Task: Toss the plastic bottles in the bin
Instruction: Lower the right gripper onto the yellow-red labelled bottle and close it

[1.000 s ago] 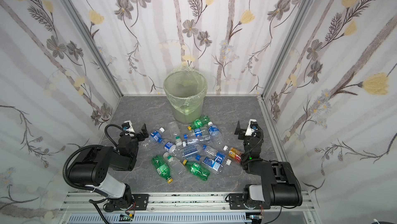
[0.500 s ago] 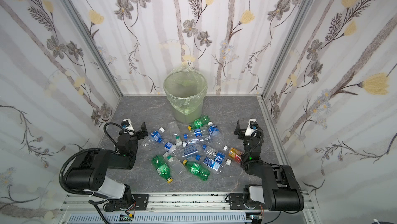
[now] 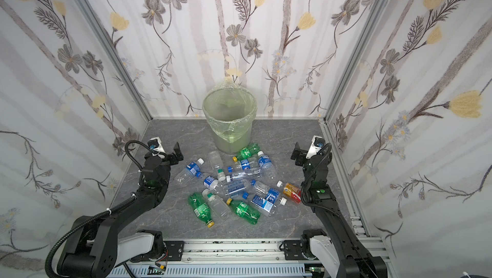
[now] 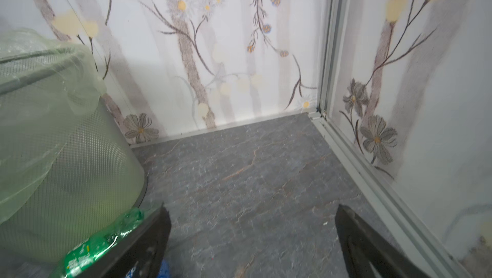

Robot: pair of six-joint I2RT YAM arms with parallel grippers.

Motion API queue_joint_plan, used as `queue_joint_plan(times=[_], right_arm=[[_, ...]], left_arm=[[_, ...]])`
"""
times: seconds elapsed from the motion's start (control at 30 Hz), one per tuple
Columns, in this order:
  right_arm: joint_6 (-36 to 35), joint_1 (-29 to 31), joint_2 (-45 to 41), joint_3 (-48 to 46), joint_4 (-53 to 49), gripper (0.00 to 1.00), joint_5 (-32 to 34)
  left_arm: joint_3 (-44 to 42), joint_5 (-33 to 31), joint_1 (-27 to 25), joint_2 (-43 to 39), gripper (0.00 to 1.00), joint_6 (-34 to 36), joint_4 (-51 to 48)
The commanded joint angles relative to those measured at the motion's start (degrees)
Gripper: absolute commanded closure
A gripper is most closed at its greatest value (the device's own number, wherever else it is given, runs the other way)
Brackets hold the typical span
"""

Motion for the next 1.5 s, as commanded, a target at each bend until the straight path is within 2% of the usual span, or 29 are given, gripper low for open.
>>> queue_joint_plan(times=[0.0, 0.13, 0.3, 0.4, 0.63, 0.93, 1.3, 1.47], right_arm=[[7.0, 1.1, 1.3, 3.4, -18.8, 0.06, 0.2], [9.0, 2.2, 3.7, 7.2, -30.8, 0.07, -1.2], [11.1, 2.7, 5.0, 7.7, -37.1, 0.07, -2.0], [13.4, 2.9, 4.5, 6.3, -38.9, 0.10, -3.0], [17.7, 3.8, 2.3, 1.8, -38.9, 0.14, -5.5], [19.6, 4.7, 4.6, -0.8, -37.8, 0.19, -6.9], [23.9, 8.7, 1.3, -5.4, -37.5, 0.18, -7.8], [24.4, 9.3, 2.9, -6.7, -34.9, 0.19, -6.9]], left_arm=[[1.1, -0.8, -0.7, -1.5, 0.00, -2.7, -8.4], [3.5, 0.5, -1.2, -1.7, 0.00, -4.9, -14.5], [3.9, 1.5, -2.0, -1.2, 0.00, -7.3, -17.6], [3.8, 1.9, -2.2, -0.9, 0.00, -8.4, -18.6], [3.0, 3.1, -2.4, 0.0, 0.00, -8.0, -18.9], [2.1, 4.9, -2.4, -1.9, 0.00, -9.0, -18.9], [2.7, 6.5, -2.3, -2.7, 0.00, -10.2, -19.2], [2.7, 6.5, -2.3, -2.6, 0.00, -11.2, -19.6]])
